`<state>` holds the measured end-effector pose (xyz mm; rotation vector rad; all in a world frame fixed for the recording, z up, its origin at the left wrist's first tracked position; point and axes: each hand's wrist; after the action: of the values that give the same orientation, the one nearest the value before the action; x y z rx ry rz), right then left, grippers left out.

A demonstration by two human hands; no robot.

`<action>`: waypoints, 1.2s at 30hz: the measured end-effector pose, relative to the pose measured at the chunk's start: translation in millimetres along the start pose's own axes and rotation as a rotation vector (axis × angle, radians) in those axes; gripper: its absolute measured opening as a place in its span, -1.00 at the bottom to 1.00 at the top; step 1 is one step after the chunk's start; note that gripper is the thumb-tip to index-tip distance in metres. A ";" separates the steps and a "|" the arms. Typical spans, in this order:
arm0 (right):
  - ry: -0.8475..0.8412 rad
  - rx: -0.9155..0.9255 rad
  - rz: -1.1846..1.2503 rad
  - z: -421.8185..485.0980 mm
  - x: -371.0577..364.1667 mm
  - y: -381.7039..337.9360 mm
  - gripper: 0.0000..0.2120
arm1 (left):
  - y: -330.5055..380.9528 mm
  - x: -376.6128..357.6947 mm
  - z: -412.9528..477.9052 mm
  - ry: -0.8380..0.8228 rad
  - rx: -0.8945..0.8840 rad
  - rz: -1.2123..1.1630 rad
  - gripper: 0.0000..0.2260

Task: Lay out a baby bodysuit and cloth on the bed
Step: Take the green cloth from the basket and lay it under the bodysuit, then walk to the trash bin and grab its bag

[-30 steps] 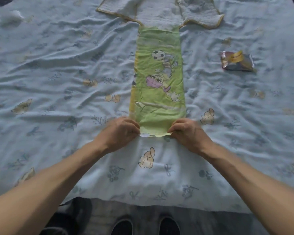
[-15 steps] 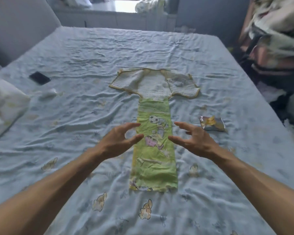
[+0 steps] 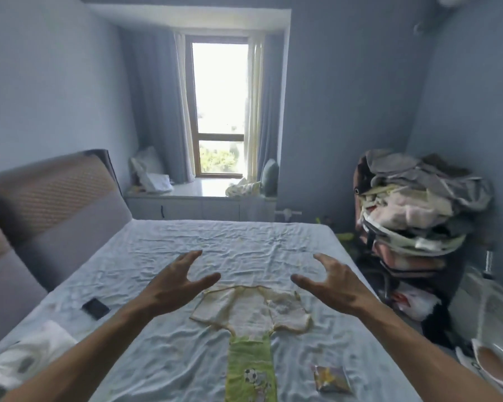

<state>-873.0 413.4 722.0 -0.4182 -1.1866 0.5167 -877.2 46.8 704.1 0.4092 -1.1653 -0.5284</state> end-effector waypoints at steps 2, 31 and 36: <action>0.029 -0.008 0.010 1.1 41.1 -29.2 0.02 | 31.5 41.2 6.6 0.029 0.014 -0.011 0.06; 0.093 0.070 -0.046 -14.9 162.3 -114.9 0.02 | 141.9 170.9 -11.3 0.155 -0.035 0.138 0.22; 0.105 0.057 -0.066 -11.2 181.8 -101.5 0.01 | 159.8 156.2 0.0 0.127 -0.048 0.114 0.19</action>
<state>-794.5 436.7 913.8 -0.3523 -1.0787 0.4648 -802.2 84.1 911.2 0.3285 -1.0452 -0.4248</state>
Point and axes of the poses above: each hand's wrist, its own z-axis towards the middle knuckle, its own x-axis out of the back of the hand, y = z × x, and after that the axes turned 14 degrees about y, right-handed
